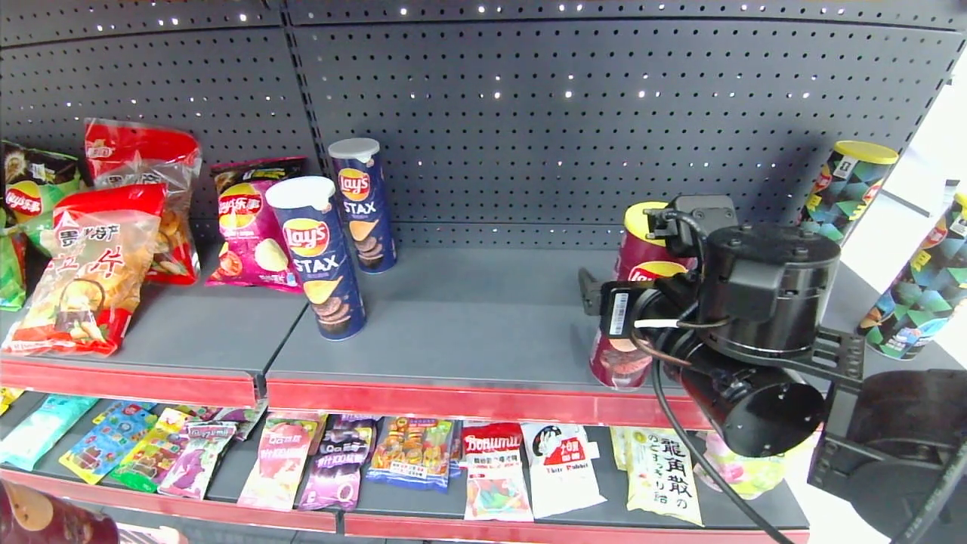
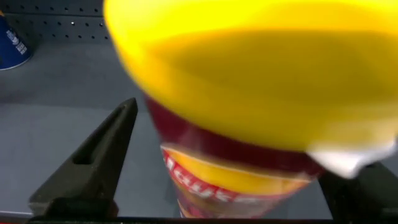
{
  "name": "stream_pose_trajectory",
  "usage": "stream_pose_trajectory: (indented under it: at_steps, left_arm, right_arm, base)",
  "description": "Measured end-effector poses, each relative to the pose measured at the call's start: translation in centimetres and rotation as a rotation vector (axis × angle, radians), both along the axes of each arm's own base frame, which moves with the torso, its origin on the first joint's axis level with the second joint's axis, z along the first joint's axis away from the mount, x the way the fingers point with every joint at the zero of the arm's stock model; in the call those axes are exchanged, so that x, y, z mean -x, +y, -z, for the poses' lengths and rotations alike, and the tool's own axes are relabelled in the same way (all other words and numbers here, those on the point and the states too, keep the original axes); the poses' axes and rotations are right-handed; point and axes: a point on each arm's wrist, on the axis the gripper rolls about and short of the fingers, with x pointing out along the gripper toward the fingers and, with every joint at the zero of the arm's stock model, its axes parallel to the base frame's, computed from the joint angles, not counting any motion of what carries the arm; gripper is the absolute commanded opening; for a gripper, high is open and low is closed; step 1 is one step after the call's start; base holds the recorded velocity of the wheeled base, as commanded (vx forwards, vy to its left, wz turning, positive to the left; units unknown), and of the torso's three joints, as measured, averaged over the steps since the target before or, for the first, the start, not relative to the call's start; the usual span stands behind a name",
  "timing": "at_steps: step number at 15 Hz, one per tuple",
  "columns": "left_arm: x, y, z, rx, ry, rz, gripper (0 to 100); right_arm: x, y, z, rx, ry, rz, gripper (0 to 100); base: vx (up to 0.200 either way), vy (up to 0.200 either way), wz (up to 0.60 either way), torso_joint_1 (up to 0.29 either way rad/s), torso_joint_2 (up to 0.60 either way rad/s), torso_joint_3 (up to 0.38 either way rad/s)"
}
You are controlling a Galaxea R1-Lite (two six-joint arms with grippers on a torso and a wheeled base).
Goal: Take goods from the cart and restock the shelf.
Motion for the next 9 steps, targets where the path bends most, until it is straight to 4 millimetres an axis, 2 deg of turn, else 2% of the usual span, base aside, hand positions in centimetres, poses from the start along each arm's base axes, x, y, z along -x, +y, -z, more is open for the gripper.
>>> stream_pose_trajectory:
  at_steps: [6,9]
  left_arm:
    - [0.0,0.0,0.0,0.000,0.002,0.000,0]
    - [-0.1,0.0,0.1,0.000,0.008,0.001,0]
  right_arm:
    - [0.7,-0.3,-0.3,-0.031,-0.007,-0.006,100]
    - [2.3,-1.0,0.5,-0.010,0.022,-0.030,100]
  base:
    - [0.000,0.000,0.00,0.000,0.00,0.000]
    - [0.000,0.000,0.00,0.000,0.00,0.000]
